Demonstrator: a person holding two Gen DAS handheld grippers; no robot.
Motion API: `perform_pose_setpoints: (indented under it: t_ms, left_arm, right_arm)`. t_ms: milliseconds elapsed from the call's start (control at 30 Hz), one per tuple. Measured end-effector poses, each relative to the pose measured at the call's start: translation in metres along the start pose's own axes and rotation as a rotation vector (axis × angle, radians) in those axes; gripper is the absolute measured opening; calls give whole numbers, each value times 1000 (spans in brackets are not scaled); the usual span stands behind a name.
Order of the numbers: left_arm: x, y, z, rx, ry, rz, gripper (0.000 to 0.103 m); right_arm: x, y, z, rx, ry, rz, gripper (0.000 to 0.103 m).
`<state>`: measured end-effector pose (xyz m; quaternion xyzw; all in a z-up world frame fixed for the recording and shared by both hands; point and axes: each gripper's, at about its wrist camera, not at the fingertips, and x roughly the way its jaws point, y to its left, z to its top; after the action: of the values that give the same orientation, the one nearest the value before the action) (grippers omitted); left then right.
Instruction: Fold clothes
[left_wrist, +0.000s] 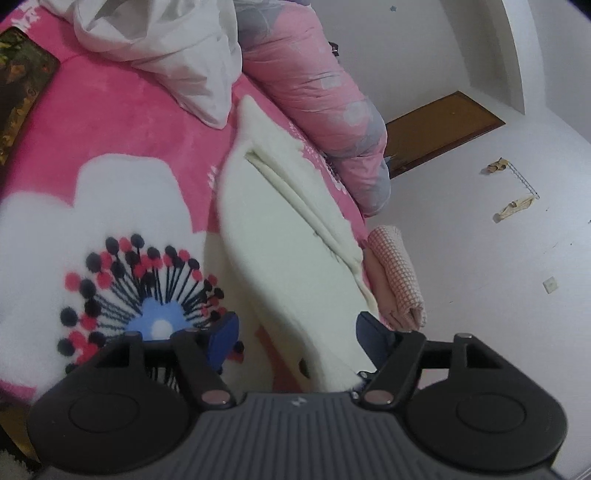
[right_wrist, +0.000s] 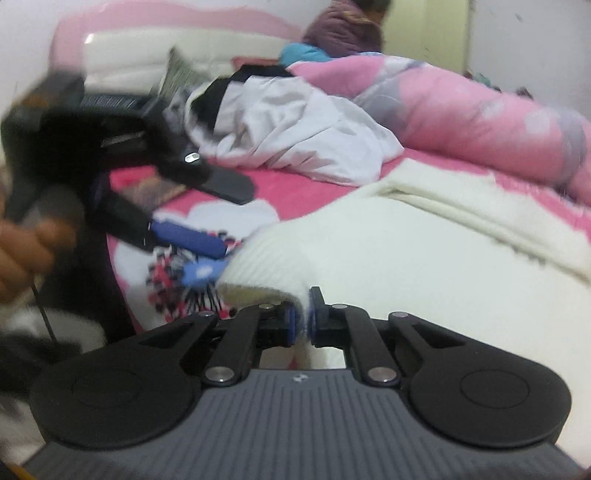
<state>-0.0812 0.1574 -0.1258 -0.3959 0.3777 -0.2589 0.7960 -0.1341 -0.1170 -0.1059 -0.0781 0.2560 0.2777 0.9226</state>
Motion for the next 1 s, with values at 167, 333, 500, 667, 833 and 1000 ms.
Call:
perform_pose_setpoints:
  t_ms: [167,333,500,667,833,1000]
  left_arm:
    - [21,2,1,-29,79,-27,77]
    - [51,3,0,-65,165,-50,71]
    - [74,0,-4,-29,223,-2,41]
    - [82,1,-11,5,248,37,26]
    - [82,1,-16,19,235,54,26]
    - [83,0,-17,15,226,69,26]
  right_arm:
    - [-2,-3,-2,28,-17,22,5]
    - [-3,5,-4,-26,-28,25,5]
    - [-11,6,-7,-57,-40,75,9]
    - [-45,-18,-20,-14,-41,122,34]
    - [-103,-105,-44,309,-84,-16,50]
    - [-157,-199,-92,750,-100,-234,51]
